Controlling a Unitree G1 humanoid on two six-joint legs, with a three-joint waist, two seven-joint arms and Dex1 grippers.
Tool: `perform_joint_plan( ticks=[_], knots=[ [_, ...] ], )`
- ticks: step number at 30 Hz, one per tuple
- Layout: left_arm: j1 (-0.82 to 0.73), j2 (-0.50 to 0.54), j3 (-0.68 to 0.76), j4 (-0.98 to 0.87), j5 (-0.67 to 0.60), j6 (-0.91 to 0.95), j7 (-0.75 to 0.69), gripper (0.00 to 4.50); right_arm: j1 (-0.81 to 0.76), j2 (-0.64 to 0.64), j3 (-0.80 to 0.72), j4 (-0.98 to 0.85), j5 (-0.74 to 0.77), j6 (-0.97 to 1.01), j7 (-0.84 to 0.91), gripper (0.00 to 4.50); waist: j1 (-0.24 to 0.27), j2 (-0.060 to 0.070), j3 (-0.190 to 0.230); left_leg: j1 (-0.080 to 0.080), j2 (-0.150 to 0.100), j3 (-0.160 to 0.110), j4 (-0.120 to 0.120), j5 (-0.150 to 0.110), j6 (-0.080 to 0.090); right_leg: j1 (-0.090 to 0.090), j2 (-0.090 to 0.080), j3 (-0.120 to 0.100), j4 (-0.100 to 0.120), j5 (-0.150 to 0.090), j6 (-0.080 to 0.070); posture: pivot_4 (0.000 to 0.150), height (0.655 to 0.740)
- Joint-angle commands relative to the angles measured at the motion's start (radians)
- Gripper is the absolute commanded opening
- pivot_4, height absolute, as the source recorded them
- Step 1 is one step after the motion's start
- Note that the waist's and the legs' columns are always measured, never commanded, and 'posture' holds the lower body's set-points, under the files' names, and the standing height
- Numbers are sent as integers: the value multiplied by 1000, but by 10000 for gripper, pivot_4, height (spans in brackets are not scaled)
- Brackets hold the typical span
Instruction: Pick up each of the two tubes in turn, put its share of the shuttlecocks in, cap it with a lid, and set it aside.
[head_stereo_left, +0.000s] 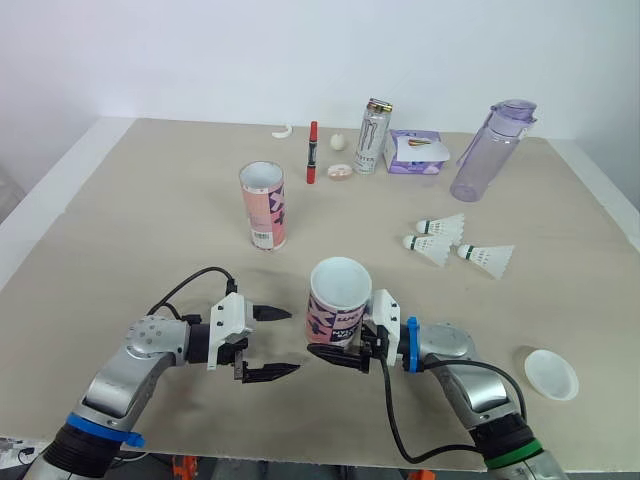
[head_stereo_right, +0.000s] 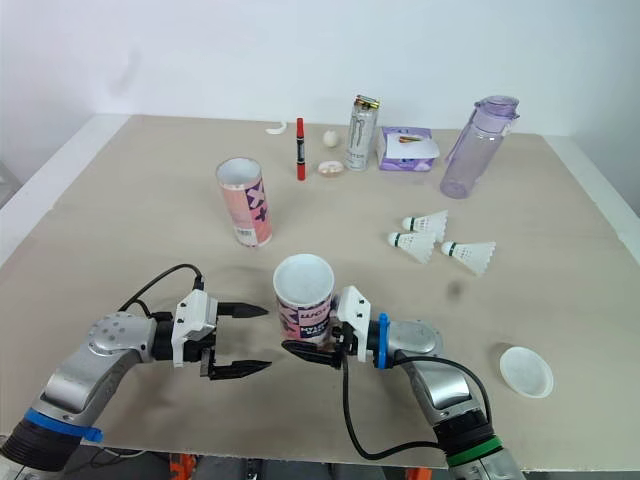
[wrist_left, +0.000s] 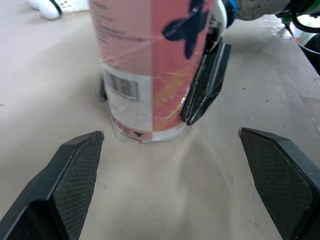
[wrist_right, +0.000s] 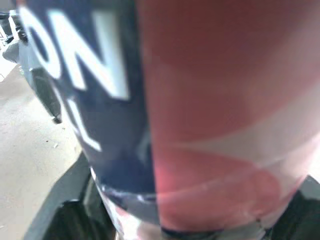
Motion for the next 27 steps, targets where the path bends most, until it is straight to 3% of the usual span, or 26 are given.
perform_joint_plan(
  ticks=[1, 10, 16, 20, 27],
  knots=[
    [-15, -14, 26, -22, -19, -28, 9, 45000, 5, -10, -16, -38, 19, -5, 2, 32496, 0, 0, 0, 0, 0, 0, 0, 0, 0, 0, 0, 0, 0, 0, 0, 1500, 7400],
    [-18, -104, 24, -2, -40, -92, 30, 45000, 71, -73, -127, -192, 82, 52, -64, 32496, 0, 0, 0, 0, 0, 0, 1, 0, 0, 1, 0, 0, 0, 2, 3, 1500, 7400],
    [-26, -140, -19, -5, -49, -113, -11, 45000, 194, -144, -521, -340, 271, 234, -284, 32496, 2, 0, -1, 0, -1, 0, 1, 0, 0, 1, 0, 1, 0, 2, 3, 1500, 7400],
    [-40, -165, -42, 6, -36, -135, -17, 45000, 296, -161, -823, -232, 285, 238, -424, 32496, 7, 1, -1, 1, -3, -1, 2, 0, 0, 3, 0, 3, 0, 0, 0, 1500, 7400],
    [-21, -159, -58, -8, -23, -154, -13, 45000, 326, -160, -1025, -26, 254, 165, -571, 32496, -4, 5, -3, 3, -3, 1, 1, 0, 0, 4, 1, 7, 0, 0, 2, 1500, 7400]
  ],
)
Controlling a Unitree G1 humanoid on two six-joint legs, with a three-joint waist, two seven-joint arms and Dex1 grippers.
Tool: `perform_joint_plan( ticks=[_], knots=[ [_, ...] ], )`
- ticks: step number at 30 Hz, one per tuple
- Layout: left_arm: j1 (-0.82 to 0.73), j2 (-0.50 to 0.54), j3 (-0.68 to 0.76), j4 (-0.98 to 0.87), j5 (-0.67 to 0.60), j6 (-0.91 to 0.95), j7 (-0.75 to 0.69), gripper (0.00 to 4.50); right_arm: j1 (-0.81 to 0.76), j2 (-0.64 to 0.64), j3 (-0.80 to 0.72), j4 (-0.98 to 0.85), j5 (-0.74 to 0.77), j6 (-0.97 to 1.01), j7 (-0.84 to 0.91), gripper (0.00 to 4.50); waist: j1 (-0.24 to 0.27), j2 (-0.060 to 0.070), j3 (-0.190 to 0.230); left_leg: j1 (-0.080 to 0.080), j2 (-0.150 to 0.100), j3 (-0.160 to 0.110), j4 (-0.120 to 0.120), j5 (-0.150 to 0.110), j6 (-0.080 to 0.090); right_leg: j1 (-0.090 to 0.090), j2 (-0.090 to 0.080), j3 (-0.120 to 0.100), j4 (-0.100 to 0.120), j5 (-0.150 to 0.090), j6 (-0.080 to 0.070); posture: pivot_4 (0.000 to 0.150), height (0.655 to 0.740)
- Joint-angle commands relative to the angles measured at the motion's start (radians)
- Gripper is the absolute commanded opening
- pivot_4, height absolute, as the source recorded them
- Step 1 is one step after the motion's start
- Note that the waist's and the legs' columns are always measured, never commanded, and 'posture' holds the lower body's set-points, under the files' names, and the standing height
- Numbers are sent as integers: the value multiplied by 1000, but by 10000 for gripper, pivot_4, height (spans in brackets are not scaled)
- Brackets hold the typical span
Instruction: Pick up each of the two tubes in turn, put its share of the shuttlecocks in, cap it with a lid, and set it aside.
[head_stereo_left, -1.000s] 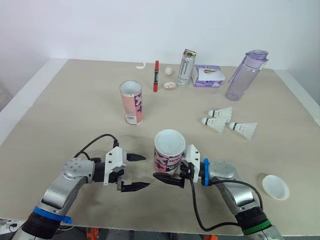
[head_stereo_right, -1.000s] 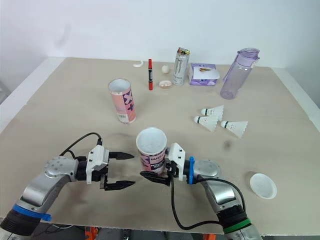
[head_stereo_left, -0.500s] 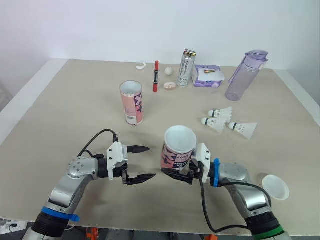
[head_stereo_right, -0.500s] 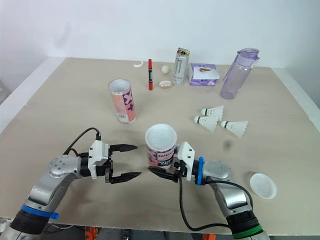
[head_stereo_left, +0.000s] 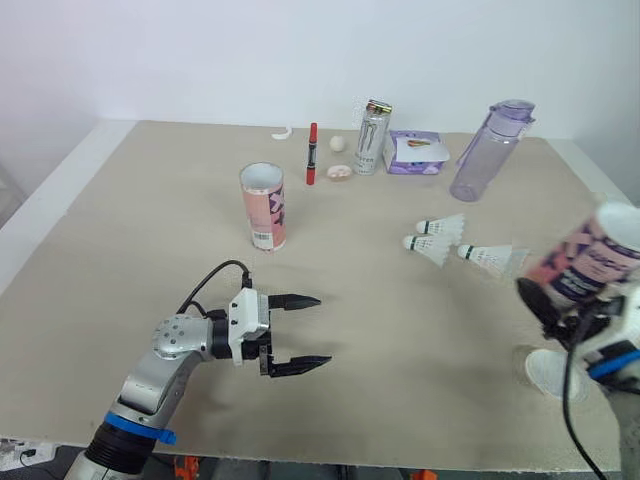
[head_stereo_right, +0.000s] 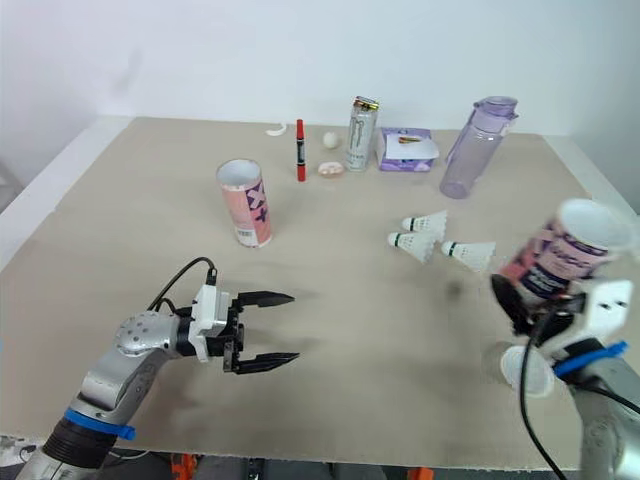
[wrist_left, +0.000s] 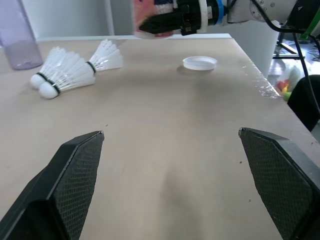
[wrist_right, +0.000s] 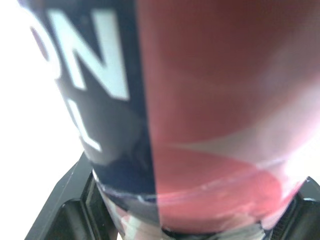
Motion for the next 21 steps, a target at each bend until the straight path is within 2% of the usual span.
perform_joint_plan(
  ticks=[1, 6, 12, 17, 21],
  knots=[
    [6, 4, 1, -35, 3, -23, -1, 45000, -36, -22, -77, 87, -15, -56, -65, 32496, 0, 1, -1, 0, 0, 0, 0, 0, 0, 0, 0, 1, 0, 0, 0, 1500, 7400],
    [2, 7, -2, -43, 9, -22, 12, 45000, -159, -70, -69, 344, -71, -128, -127, 32496, -8, 3, -1, 5, -2, 0, 0, 1, 2, 1, 4, 11, 0, 5, 0, 1500, 7400],
    [2, 7, -2, -56, 14, -17, 23, 45000, -299, -138, -28, 643, -122, -223, -120, 32496, -23, 4, -1, 6, -4, 1, 0, 2, 4, 1, 5, 16, 0, 7, 2, 1500, 7400],
    [5, 11, 2, -61, 18, -15, 35, 45000, -373, -177, 8, 804, -154, -277, -112, 32496, -24, 4, -1, 6, -4, 4, -2, 2, 4, 1, 5, 21, 0, 5, 4, 1500, 7400],
    [10, 13, 2, -64, 20, -16, 42, 45000, -386, -176, 48, 853, -165, -281, -84, 32496, -25, 3, -1, 7, -4, 5, -2, 2, 4, 1, 5, 22, -1, 6, 5, 1500, 7400]
  ],
)
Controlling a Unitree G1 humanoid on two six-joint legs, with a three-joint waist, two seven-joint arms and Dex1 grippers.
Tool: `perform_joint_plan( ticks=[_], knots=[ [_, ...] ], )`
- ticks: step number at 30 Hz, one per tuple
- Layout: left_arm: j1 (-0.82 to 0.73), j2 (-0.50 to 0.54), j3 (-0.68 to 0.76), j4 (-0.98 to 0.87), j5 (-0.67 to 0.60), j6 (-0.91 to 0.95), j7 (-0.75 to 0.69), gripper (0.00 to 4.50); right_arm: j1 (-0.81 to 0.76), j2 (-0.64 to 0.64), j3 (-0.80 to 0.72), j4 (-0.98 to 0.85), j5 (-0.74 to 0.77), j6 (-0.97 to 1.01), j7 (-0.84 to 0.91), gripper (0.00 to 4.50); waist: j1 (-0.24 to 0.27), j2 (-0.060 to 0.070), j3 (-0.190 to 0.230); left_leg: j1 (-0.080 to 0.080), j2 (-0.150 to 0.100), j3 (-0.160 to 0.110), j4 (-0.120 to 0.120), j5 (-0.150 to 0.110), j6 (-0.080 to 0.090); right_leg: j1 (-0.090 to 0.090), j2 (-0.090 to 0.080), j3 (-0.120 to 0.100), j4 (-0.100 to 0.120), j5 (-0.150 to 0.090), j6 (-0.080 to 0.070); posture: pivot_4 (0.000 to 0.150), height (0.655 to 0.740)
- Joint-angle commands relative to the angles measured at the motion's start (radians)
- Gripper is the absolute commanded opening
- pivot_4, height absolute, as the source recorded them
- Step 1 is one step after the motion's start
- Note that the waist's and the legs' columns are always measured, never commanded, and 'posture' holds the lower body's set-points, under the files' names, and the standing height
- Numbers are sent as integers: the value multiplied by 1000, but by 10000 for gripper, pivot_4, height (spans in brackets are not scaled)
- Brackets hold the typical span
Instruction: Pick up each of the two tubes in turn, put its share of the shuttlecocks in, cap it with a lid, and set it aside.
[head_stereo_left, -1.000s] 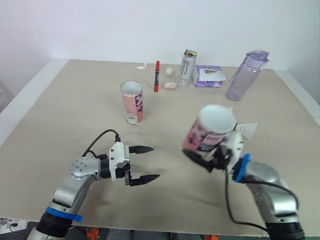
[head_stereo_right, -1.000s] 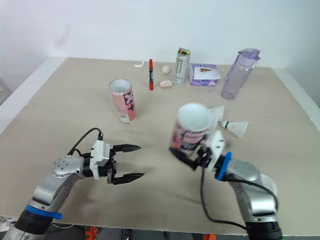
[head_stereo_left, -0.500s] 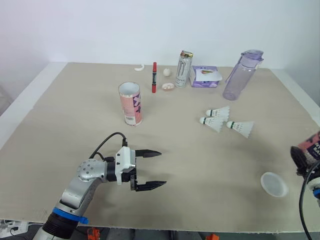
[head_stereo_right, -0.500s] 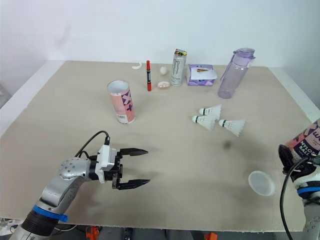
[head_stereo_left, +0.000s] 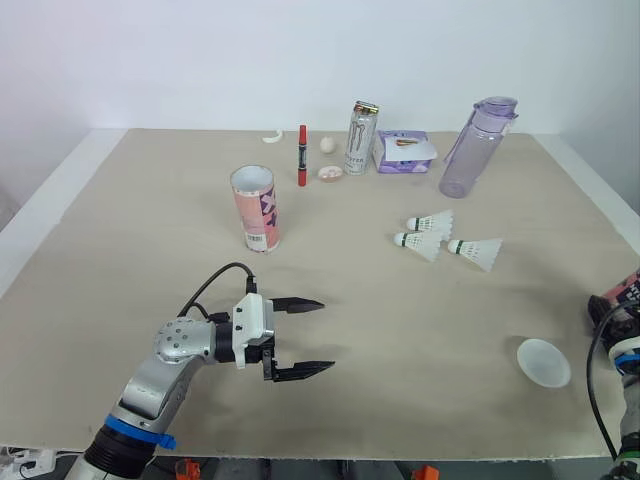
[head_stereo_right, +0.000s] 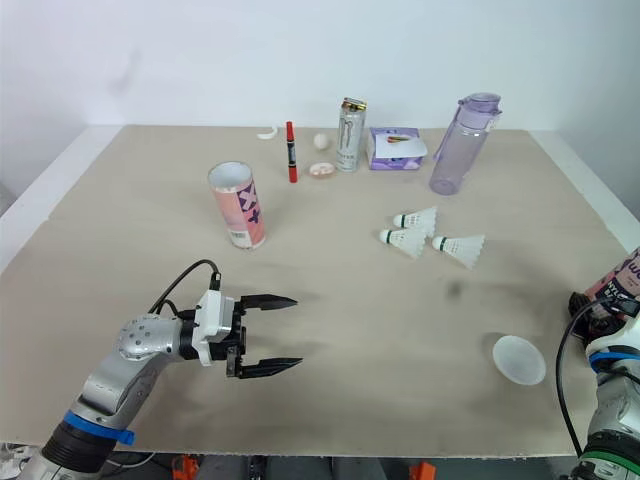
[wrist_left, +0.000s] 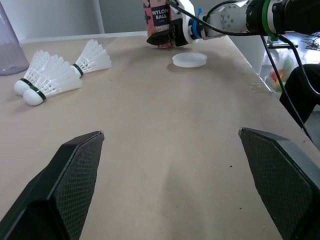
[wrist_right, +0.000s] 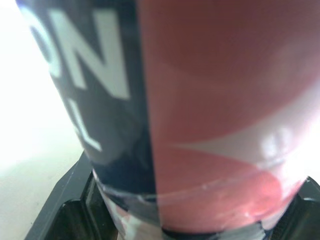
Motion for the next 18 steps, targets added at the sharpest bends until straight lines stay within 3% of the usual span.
perform_joint_plan(
  ticks=[1, 2, 4, 5, 6, 11, 18],
  knots=[
    [3, 5, 11, -38, -1, -14, 12, 45000, -5, -22, 35, 25, -17, -24, 23, 32496, -1, -1, 0, 0, 0, 0, 0, 0, 0, 0, 0, 0, 0, 0, 0, 1500, 7400],
    [4, 5, 11, -38, 0, -14, 13, 45000, -2, -21, 41, 27, -17, -25, 25, 32496, -1, -1, 0, 0, 0, 0, 0, 0, 0, 0, 0, 1, 0, 0, 0, 1500, 7400],
    [7, 7, 11, -38, 1, -15, 16, 45000, 10, -19, 44, 22, -14, -24, 28, 40670, -1, -2, 0, 1, 0, 0, 0, 0, 0, 0, 0, 1, 0, 1, 0, 1500, 7400],
    [7, 8, 10, -37, 1, -16, 16, 45000, 16, -19, 44, 17, -12, -21, 29, 40670, -1, -2, 1, 1, 0, 0, 0, 0, 0, 0, 0, 1, 0, 1, 0, 1500, 7400],
    [7, 9, 10, -36, 2, -17, 17, 45000, 31, -16, 42, 2, -8, -16, 29, 44105, -1, -2, 0, 1, 0, 0, 0, 0, 0, 0, 0, 1, 0, 1, 0, 1500, 7400],
    [0, 10, 8, -24, 4, -20, 12, 45000, 109, 9, 32, -117, 24, 21, 11, 44105, 2, -3, 1, 1, 0, 1, 0, 0, 0, 0, 0, 1, 0, 0, 0, 1500, 7400],
    [-17, 10, 0, 0, 4, -23, -11, 45000, 282, 82, -15, -452, 99, 140, -59, 44105, 1, -2, 1, 0, 1, 0, 0, 0, 0, 0, 1, 1, 0, 0, 0, 1500, 7400]
  ],
)
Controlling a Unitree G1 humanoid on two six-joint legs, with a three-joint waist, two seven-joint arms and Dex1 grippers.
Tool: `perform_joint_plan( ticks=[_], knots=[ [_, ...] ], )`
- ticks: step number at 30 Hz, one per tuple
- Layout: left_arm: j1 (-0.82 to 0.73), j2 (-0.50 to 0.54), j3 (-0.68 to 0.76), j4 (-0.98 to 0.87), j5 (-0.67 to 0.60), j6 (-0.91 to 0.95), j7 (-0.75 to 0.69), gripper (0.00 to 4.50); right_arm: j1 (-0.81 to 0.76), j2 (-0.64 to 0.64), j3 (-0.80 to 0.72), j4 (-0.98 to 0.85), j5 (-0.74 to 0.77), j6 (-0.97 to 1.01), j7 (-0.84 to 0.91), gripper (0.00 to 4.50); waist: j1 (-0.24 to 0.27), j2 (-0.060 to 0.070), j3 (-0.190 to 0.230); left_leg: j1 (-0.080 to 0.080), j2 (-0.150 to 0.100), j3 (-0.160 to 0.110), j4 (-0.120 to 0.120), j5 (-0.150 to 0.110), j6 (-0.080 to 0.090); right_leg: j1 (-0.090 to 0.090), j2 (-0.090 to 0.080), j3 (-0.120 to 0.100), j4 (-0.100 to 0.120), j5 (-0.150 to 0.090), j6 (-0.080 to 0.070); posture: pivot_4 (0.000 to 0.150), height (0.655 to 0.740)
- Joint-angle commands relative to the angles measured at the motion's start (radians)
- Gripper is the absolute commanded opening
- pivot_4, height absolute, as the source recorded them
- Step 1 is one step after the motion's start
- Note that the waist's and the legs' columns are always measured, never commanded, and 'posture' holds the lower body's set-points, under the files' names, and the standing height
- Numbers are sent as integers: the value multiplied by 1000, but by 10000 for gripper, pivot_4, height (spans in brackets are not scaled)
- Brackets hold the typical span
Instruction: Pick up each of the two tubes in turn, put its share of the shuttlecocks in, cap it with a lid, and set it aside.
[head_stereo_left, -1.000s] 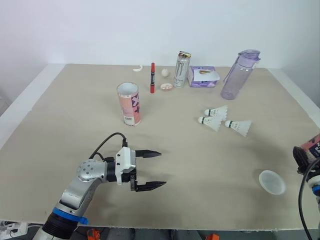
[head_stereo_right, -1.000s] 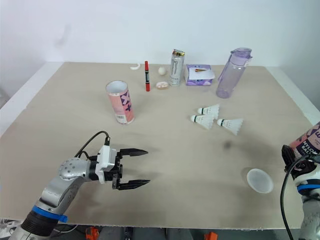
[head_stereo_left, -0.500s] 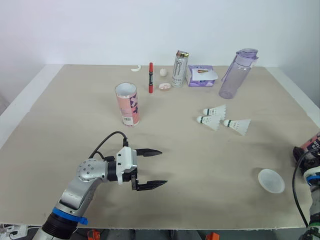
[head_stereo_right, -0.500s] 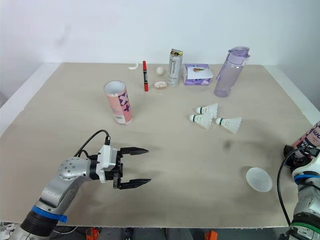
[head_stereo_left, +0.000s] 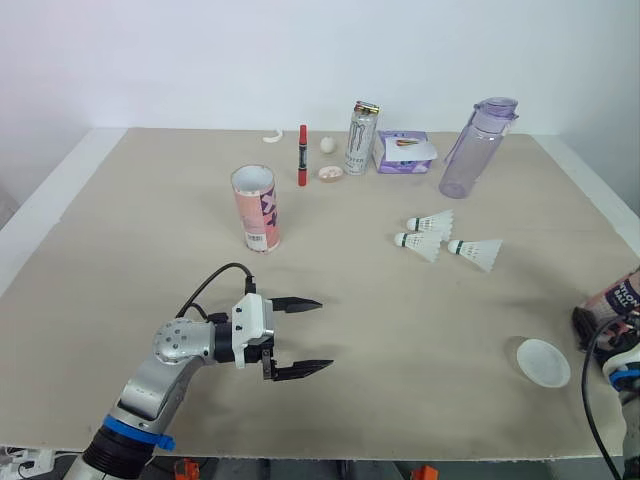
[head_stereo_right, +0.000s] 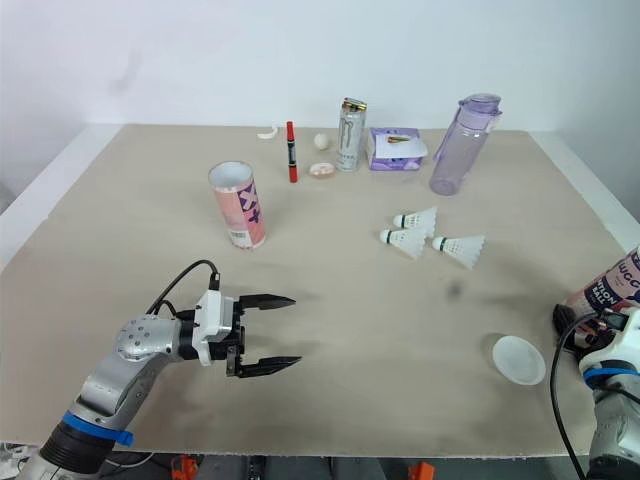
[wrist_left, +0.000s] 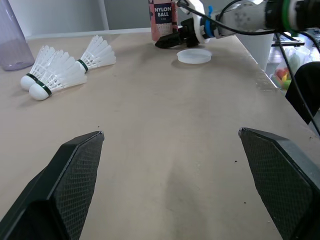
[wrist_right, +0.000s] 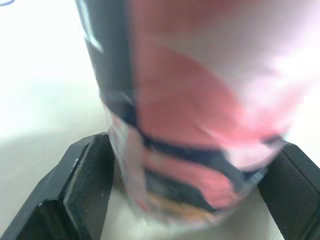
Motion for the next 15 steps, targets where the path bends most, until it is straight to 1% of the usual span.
perform_joint_plan(
  ticks=[1, 7, 11, 13, 15],
  knots=[
    [-22, 3, 0, 5, -4, -23, -23, 45000, 81, 23, -52, -200, 49, 67, -36, 44105, 0, 1, 0, 0, 0, 0, 0, 0, 0, 0, 0, 0, 0, 0, 0, 1500, 7400],
    [-55, -9, -9, 51, -1, -37, -53, 45000, 184, 48, -91, -380, 93, 145, -65, 44105, 0, 1, 0, 0, 0, 2, 0, 0, 0, -1, -1, 1, 0, 0, 0, 1500, 7400],
    [-74, -19, -12, 80, 3, -46, -62, 45000, 260, 55, -89, -501, 102, 179, -45, 44105, 0, 1, -1, 0, 0, 2, 0, 0, 0, -2, -1, 1, 0, 0, -1, 1500, 7400],
    [-80, -23, -5, 93, 3, -47, -58, 45000, 323, 48, -66, -596, 96, 185, 0, 44105, 1, 3, -1, -1, 0, 1, -1, 0, 0, -2, -1, 1, 0, -1, -1, 1500, 7400],
    [-83, -29, 13, 106, 2, -43, -34, 45000, 428, 12, 0, -714, 82, 124, 171, 44105, 1, 3, -1, -1, 0, 1, -2, 0, 0, -2, -1, 1, 0, -1, -1, 1500, 7400]
  ],
)
